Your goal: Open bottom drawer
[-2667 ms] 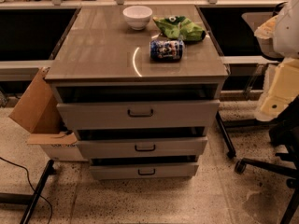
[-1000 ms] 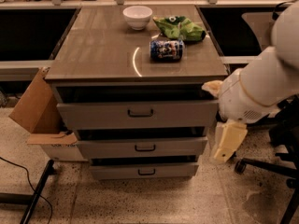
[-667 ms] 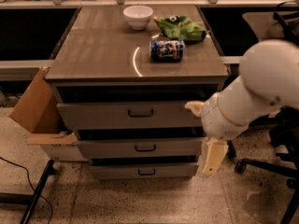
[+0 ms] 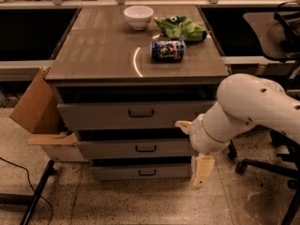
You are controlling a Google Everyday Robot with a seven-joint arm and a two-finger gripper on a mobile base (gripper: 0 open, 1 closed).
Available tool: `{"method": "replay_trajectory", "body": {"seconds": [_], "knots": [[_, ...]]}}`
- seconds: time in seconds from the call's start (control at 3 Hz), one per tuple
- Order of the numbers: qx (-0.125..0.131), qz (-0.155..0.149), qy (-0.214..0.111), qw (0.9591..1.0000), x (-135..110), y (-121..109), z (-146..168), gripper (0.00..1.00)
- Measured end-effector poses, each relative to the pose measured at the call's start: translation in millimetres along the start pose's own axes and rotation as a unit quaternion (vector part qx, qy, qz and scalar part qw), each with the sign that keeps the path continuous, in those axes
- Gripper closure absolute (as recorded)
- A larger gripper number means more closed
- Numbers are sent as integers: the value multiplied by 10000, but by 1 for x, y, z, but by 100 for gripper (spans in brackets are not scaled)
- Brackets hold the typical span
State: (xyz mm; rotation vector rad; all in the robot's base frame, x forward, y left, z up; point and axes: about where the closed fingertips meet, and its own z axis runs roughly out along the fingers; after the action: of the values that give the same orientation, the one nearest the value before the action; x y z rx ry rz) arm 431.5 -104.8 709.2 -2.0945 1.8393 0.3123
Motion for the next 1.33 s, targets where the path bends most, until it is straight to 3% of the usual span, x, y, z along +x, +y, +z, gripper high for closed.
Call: {"method": "replay_trajectory", "body": {"seconds": [0.33, 0.67, 1.0, 1.33], "knots": [[-81, -120, 250, 9996, 8, -2, 20, 0], [-252, -309, 716, 9966, 41, 1, 79, 0], [-294, -351, 927, 9946, 87, 6, 133, 0], [-417, -225, 766, 9959, 126, 18, 205, 0]]}}
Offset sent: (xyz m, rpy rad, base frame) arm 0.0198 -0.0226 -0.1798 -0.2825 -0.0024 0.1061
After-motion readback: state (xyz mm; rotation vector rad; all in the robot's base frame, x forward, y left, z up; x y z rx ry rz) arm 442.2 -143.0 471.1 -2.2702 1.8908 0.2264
